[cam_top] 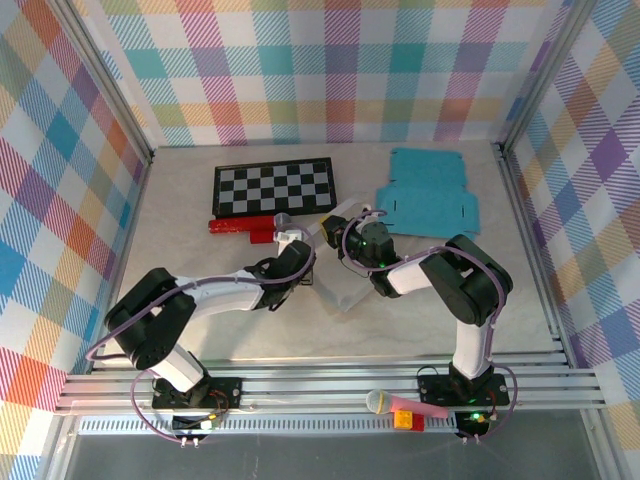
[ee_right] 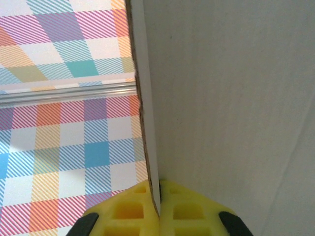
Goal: Fold the paper box
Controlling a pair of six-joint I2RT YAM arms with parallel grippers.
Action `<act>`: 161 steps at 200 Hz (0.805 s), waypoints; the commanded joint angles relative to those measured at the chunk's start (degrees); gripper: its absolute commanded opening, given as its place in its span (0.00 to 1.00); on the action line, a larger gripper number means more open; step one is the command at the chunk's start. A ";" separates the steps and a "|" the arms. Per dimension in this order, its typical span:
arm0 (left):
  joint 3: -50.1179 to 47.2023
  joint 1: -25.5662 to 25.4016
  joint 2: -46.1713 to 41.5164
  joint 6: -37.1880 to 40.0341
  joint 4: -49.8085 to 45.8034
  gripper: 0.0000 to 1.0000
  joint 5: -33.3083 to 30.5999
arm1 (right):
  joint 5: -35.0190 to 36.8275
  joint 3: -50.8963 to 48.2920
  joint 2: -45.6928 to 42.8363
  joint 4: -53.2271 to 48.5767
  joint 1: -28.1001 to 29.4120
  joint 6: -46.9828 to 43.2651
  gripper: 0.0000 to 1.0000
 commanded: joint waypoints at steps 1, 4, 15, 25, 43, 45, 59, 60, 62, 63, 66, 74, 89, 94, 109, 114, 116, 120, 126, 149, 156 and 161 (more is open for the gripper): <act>4.38 -0.65 0.73 -3.93 0.10 0.05 -5.15 | -4.09 0.29 -1.30 -4.66 2.48 1.76 0.00; 4.75 -0.71 0.90 -4.29 -0.55 0.04 -5.55 | -4.01 0.41 -1.38 -4.87 2.50 1.74 0.00; 6.12 -0.82 1.67 -5.69 -2.41 0.02 -6.66 | -3.74 0.66 -1.66 -5.74 2.61 2.00 0.00; 7.37 -0.98 2.45 -6.74 -4.14 0.00 -7.70 | -3.64 0.87 -2.00 -6.59 2.74 2.13 0.00; 9.21 -1.25 3.59 -7.95 -7.06 0.00 -9.05 | -3.56 1.61 -2.70 -8.95 2.85 2.34 0.03; 9.37 -1.24 3.67 -8.00 -7.22 0.00 -9.15 | -3.56 1.70 -2.81 -9.26 2.85 2.38 0.04; 9.85 -1.30 3.85 -8.30 -8.09 0.00 -9.75 | -3.43 2.25 -3.75 -11.92 2.81 2.40 0.15; 9.87 -1.32 3.86 -8.29 -8.18 0.00 -9.87 | -3.40 2.27 -3.87 -12.17 2.83 2.35 0.16; 9.90 -1.32 3.81 -8.34 -8.36 0.00 -9.99 | -3.32 2.30 -4.11 -12.68 2.82 2.28 0.18; 9.94 -1.29 3.80 -8.35 -8.45 0.00 -10.03 | -3.31 2.38 -4.18 -12.99 2.79 2.29 0.19; 10.00 -1.29 3.74 -8.32 -8.64 0.00 -10.20 | -3.29 2.57 -4.62 -13.66 2.81 2.23 0.23; 10.27 -1.30 3.48 -8.11 -9.46 0.00 -10.40 | -3.13 2.82 -5.99 -16.95 2.61 1.99 0.33; 11.29 -1.20 2.55 -6.29 -11.73 0.00 -9.84 | -3.17 3.88 -9.84 -25.37 1.66 0.28 0.48; 11.72 -1.24 2.12 -5.38 -12.58 0.00 -9.43 | -3.59 4.67 -11.51 -29.95 1.05 -0.58 0.54; 13.17 -0.65 0.46 -3.19 -16.23 0.00 -8.26 | -3.96 8.60 -17.62 -46.18 -0.96 -5.40 0.70; 13.51 -0.22 -0.14 -2.41 -17.44 0.00 -7.55 | -3.50 9.93 -19.54 -51.63 -1.58 -7.06 0.75; 13.74 -0.15 -0.34 -2.02 -17.93 0.00 -7.31 | -3.30 10.32 -20.42 -53.68 -1.90 -7.61 0.76; 14.01 0.35 -0.77 -1.28 -18.87 0.00 -6.46 | -2.61 11.39 -21.98 -57.21 -2.37 -8.80 0.80; 14.34 1.05 -1.38 -0.06 -20.77 0.00 -4.92 | -2.13 13.09 -23.99 -61.90 -3.26 -10.77 0.82; 14.88 4.68 -4.56 4.99 -24.25 0.00 3.23 | -2.25 21.55 -28.88 -79.60 -7.18 -19.07 0.84; 15.01 6.24 -5.71 6.38 -25.12 0.00 6.37 | -2.23 23.77 -29.94 -83.49 -8.54 -21.15 0.83; 15.07 7.44 -6.41 7.48 -25.57 0.00 9.02 | -2.29 25.12 -30.73 -85.76 -9.63 -22.84 0.82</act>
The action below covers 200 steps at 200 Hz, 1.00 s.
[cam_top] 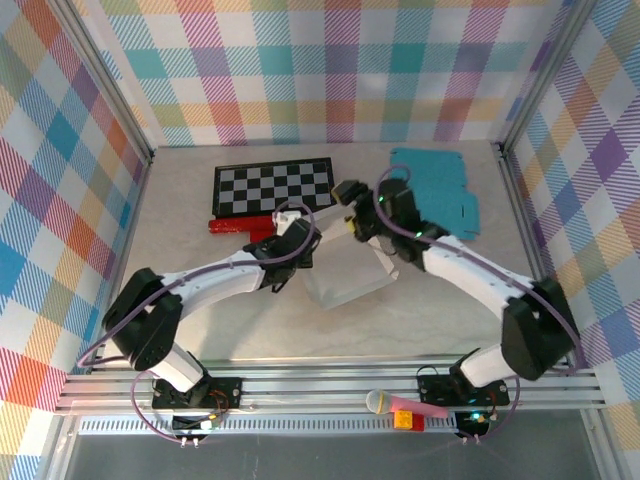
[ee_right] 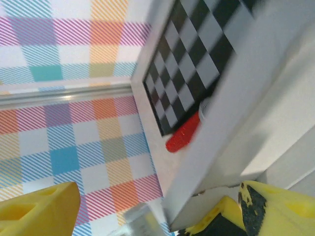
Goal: Fold the paper box
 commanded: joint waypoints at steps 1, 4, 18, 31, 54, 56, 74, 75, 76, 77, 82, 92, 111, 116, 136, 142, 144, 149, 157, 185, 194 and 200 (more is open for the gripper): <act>1.70 4.84 -4.58 6.94 -6.06 0.00 11.01 | 0.40 6.80 -4.03 -22.92 -3.55 -11.26 0.82; 1.83 5.48 -5.08 7.51 -6.36 0.00 12.37 | 0.18 7.52 -4.50 -24.03 -4.38 -12.22 0.82; 2.60 9.02 -6.64 10.26 -7.52 0.00 20.32 | -1.88 9.15 -5.22 -26.92 -7.52 -14.81 0.80; 3.54 12.54 -7.05 11.74 -8.40 0.00 28.26 | -4.64 10.01 -5.49 -28.15 -10.98 -18.47 0.78; 5.72 16.79 -6.95 14.72 -10.27 0.00 38.75 | -9.03 11.27 -5.45 -29.73 -15.59 -27.24 0.75; 5.91 17.07 -6.91 14.92 -10.44 0.00 39.54 | -9.50 11.47 -5.39 -29.91 -15.94 -28.07 0.74; 7.24 19.58 -6.17 16.31 -11.41 0.00 46.74 | -15.52 13.11 -4.17 -30.35 -18.75 -36.13 0.65; 7.33 19.70 -6.05 16.32 -11.51 0.00 47.07 | -15.66 13.26 -4.08 -30.57 -18.84 -36.56 0.65; 7.41 19.85 -5.99 16.33 -11.60 0.00 47.40 | -15.78 13.47 -4.00 -30.85 -18.93 -36.95 0.64; 7.46 20.01 -5.97 16.33 -11.69 0.00 47.74 | -15.88 13.66 -3.91 -31.13 -19.02 -37.33 0.64; 7.78 20.73 -5.53 16.32 -11.99 0.00 49.37 | -16.37 14.68 -3.40 -32.27 -19.33 -38.97 0.62; 8.61 21.85 -4.48 16.42 -13.00 0.00 51.62 | -17.69 16.57 -2.35 -34.24 -19.65 -42.66 0.58; 9.58 22.81 -3.09 16.72 -13.89 0.00 54.00 | -18.43 19.20 -0.92 -37.84 -19.64 -46.16 0.53; 9.76 22.94 -2.91 16.89 -13.89 0.00 54.82 | -18.83 19.00 -0.92 -37.66 -19.68 -47.07 0.53; 10.30 23.37 -2.44 18.13 -13.89 0.00 58.38 | -21.95 17.06 -1.65 -36.17 -20.03 -52.27 0.54; 10.35 23.55 -2.26 18.55 -13.89 0.00 59.43 | -23.73 16.20 -2.02 -34.92 -20.15 -54.01 0.54; 10.39 23.59 -2.20 18.67 -13.87 0.00 59.82 | -24.38 15.86 -2.16 -34.61 -20.27 -54.54 0.54; 10.40 23.77 -1.93 19.03 -13.81 0.00 61.01 | -26.00 15.37 -2.43 -33.84 -20.40 -55.68 0.53; 10.61 24.16 -1.62 19.70 -13.98 0.00 63.06 | -28.17 14.80 -2.71 -32.95 -20.60 -57.23 0.51; 10.92 25.57 -0.04 19.94 -13.98 0.00 66.89 | -34.70 14.78 -2.46 -32.04 -22.75 -59.43 0.47; 11.16 25.80 0.56 19.90 -13.97 0.00 67.66 | -35.76 14.69 -2.44 -31.65 -23.23 -59.53 0.46; 11.40 25.89 0.94 20.00 -14.07 0.00 67.99 | -36.43 14.65 -2.35 -31.22 -23.41 -59.52 0.46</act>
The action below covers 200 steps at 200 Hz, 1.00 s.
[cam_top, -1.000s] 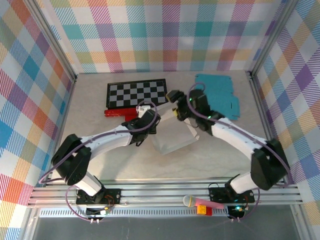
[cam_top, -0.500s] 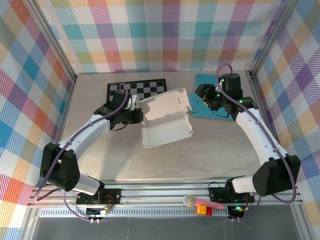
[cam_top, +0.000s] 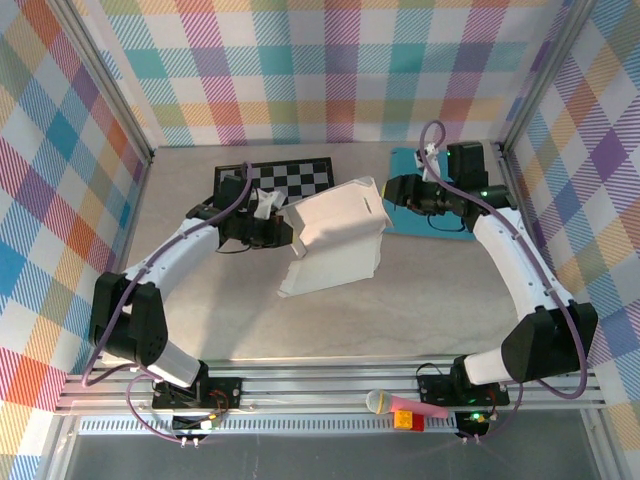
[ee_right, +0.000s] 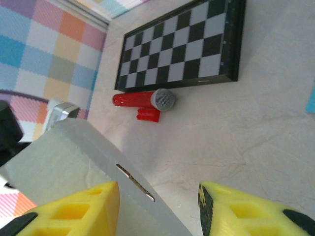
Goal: Fold the paper box
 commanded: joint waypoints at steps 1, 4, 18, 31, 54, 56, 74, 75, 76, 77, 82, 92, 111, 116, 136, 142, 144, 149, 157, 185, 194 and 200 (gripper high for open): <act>2.46 1.21 1.50 1.59 -1.15 0.00 5.96 | -7.69 -0.74 -1.22 2.48 -1.51 -4.30 0.46; 2.55 1.25 1.65 1.60 -1.21 0.00 6.10 | -8.19 -0.81 -1.17 2.78 -1.58 -4.37 0.46; 3.17 1.30 2.48 1.67 -1.41 0.00 6.36 | -10.64 -1.19 -0.88 4.00 -1.60 -4.81 0.45; 3.75 1.43 3.26 1.68 -1.50 0.00 6.69 | -12.96 -1.64 -0.61 5.46 -1.65 -5.09 0.44; 4.81 1.39 4.68 2.04 -2.16 0.00 7.41 | -13.65 -1.63 0.51 5.98 -1.60 -5.99 0.45; 4.89 1.39 4.77 2.11 -2.19 0.00 7.45 | -13.75 -1.66 0.71 6.02 -1.67 -6.03 0.45; 5.60 1.48 5.67 2.13 -2.29 0.00 7.79 | -14.92 -0.94 2.01 6.26 -1.65 -6.40 0.44; 5.63 1.48 5.73 2.13 -2.29 0.00 7.79 | -14.94 -0.86 2.07 6.28 -1.63 -6.40 0.44; 5.68 1.48 5.76 2.13 -2.29 0.00 7.79 | -14.90 -0.78 2.14 6.29 -1.62 -6.40 0.44; 5.71 1.48 5.82 2.13 -2.29 0.00 7.79 | -14.92 -0.79 2.18 6.29 -1.65 -6.39 0.44; 6.02 1.55 6.08 2.13 -2.29 0.00 7.82 | -14.83 -0.61 2.42 6.37 -1.66 -6.55 0.44; 6.62 1.56 6.70 2.22 -2.32 0.00 7.95 | -14.73 -0.32 2.78 6.56 -1.65 -6.66 0.44; 7.85 1.56 8.31 2.22 -2.43 0.00 7.86 | -14.91 0.52 3.82 6.74 -1.66 -6.82 0.45; 8.23 1.57 8.70 2.22 -2.47 0.00 7.87 | -14.81 0.72 4.08 6.69 -1.66 -6.91 0.45; 9.13 1.54 9.78 1.98 -2.39 0.00 7.34 | -14.12 1.01 4.82 6.89 -1.68 -7.32 0.45; 9.26 1.52 9.89 1.76 -2.15 0.00 7.26 | -14.16 1.23 5.09 6.96 -1.61 -7.36 0.45; 9.21 1.55 9.92 1.71 -2.13 0.00 7.26 | -14.16 1.32 5.15 6.99 -1.61 -7.40 0.45; 9.27 1.56 9.94 1.60 -2.04 0.00 7.16 | -14.23 1.48 5.35 7.00 -1.60 -7.46 0.45; 9.29 1.54 10.10 1.45 -1.95 0.00 7.13 | -14.32 1.80 5.55 7.15 -1.61 -7.45 0.45; 9.79 1.56 10.26 1.60 -2.60 0.00 6.96 | -13.31 2.37 6.08 6.56 -1.60 -8.23 0.43; 9.93 1.55 10.27 1.60 -2.68 0.00 6.91 | -12.96 2.35 5.98 6.56 -1.54 -8.41 0.42; 9.97 1.56 10.17 1.60 -2.85 0.00 6.90 | -12.69 2.34 5.98 6.55 -1.52 -8.57 0.42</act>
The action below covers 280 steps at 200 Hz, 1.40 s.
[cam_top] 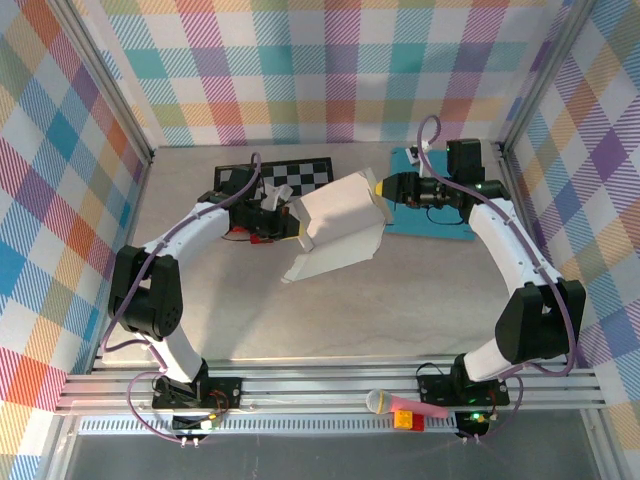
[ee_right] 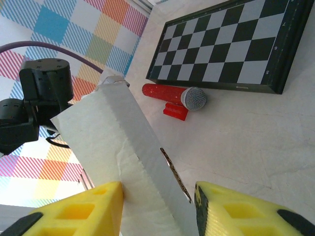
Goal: Fold the paper box
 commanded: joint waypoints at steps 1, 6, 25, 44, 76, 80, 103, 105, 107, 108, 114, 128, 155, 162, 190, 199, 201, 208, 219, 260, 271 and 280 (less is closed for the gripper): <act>2.31 0.73 0.17 0.64 -1.37 0.00 1.37 | 0.02 2.18 0.09 0.70 0.06 -2.44 0.42; 2.42 0.66 0.21 0.65 -1.47 0.00 1.30 | 0.31 2.19 0.07 0.55 0.18 -2.60 0.42; 2.80 0.56 -0.06 0.86 -2.00 0.00 1.03 | 2.20 2.52 0.16 -0.46 0.99 -3.70 0.42; 2.99 0.38 -0.38 1.47 -2.91 0.00 0.70 | 4.82 3.27 0.36 -1.77 2.23 -5.10 0.41; 2.60 0.29 -1.31 1.96 -3.59 0.00 0.15 | 12.22 4.63 0.53 -4.58 5.08 -8.15 0.40; 2.58 0.29 -1.42 1.96 -3.60 0.00 0.16 | 13.03 4.79 0.60 -4.80 5.40 -8.44 0.40; 2.34 0.21 -2.04 2.13 -3.84 0.00 -0.10 | 16.22 5.04 0.74 -5.38 6.70 -9.63 0.40; 2.32 0.21 -2.08 2.14 -3.86 0.00 -0.09 | 16.27 5.11 0.85 -5.36 6.84 -9.72 0.40; 2.29 0.21 -2.09 2.18 -3.93 0.00 -0.04 | 16.40 5.10 0.88 -5.43 6.94 -9.80 0.40; 2.35 0.21 -2.08 2.20 -3.94 0.00 -0.03 | 16.48 5.14 0.88 -5.48 7.01 -9.90 0.40; 2.36 0.16 -2.25 2.29 -4.10 0.00 -0.03 | 17.08 5.56 1.12 -5.81 7.46 -10.32 0.39; 2.52 0.05 -2.61 2.64 -4.56 0.00 -0.37 | 19.18 6.67 1.73 -7.07 8.71 -11.61 0.39; 2.40 0.03 -3.28 2.66 -4.74 0.00 -0.65 | 23.24 7.90 2.68 -8.09 10.68 -12.73 0.38; 2.33 0.03 -3.36 2.68 -4.81 0.00 -0.75 | 24.46 7.90 2.70 -8.08 11.01 -12.73 0.37; 2.49 -0.08 -3.64 2.75 -5.09 0.00 -1.00 | 28.06 8.00 2.99 -8.63 12.72 -13.88 0.37; 2.47 -0.15 -3.73 2.69 -5.08 0.00 -1.08 | 29.18 8.14 3.17 -8.97 13.32 -14.58 0.36; 2.46 -0.15 -3.80 2.67 -5.09 0.00 -1.08 | 29.49 8.19 3.21 -9.10 13.50 -14.73 0.36; 2.50 -0.15 -3.82 2.64 -5.08 0.00 -1.21 | 30.62 8.30 3.33 -9.45 13.99 -15.28 0.34; 2.57 -0.15 -3.91 2.64 -5.26 0.00 -1.25 | 32.78 8.62 3.73 -10.24 14.91 -16.16 0.32; 3.10 -0.32 -3.82 2.75 -5.70 0.00 -1.52 | 47.16 11.09 6.63 -13.94 20.07 -18.58 0.21; 3.22 -0.41 -3.82 2.75 -5.88 0.00 -1.61 | 50.83 11.52 7.40 -14.31 21.47 -18.07 0.17; 3.29 -0.54 -3.80 2.75 -5.81 0.00 -1.70 | 54.77 11.83 7.97 -14.56 22.59 -17.16 0.13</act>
